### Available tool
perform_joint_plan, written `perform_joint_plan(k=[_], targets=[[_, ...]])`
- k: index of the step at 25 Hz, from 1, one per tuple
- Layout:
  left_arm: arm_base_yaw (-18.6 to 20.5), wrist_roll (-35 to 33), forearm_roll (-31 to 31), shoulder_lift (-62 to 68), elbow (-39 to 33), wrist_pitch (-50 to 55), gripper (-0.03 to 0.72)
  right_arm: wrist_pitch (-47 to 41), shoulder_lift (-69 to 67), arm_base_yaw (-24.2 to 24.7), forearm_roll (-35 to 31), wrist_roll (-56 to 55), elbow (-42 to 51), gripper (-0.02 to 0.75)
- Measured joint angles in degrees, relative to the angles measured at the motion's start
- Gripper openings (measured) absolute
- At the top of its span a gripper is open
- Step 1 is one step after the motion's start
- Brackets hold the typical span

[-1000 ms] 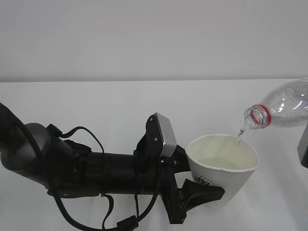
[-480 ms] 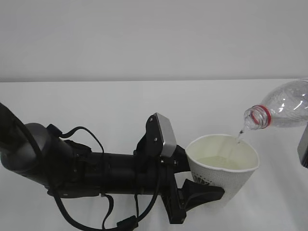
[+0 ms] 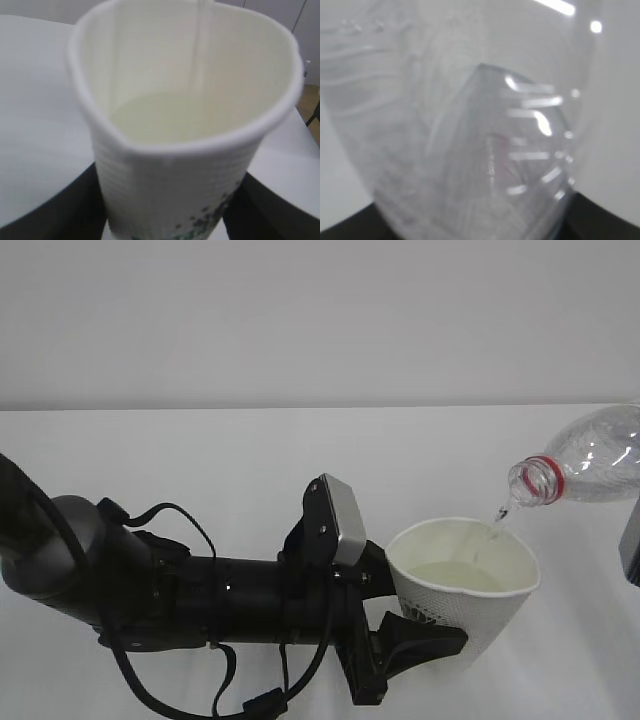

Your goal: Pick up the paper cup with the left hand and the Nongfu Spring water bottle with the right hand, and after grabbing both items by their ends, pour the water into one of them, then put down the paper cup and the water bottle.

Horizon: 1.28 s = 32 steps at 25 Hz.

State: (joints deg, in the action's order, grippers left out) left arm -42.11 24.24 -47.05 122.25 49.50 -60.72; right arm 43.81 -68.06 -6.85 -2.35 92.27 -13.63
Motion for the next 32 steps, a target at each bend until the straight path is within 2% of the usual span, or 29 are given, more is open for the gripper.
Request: perform_joint_plan(k=[32], targets=[[0.0, 0.0, 0.0, 0.0, 0.0, -0.12, 0.48, 0.07, 0.0, 0.0, -0.13, 0.21, 0.0, 0.388]])
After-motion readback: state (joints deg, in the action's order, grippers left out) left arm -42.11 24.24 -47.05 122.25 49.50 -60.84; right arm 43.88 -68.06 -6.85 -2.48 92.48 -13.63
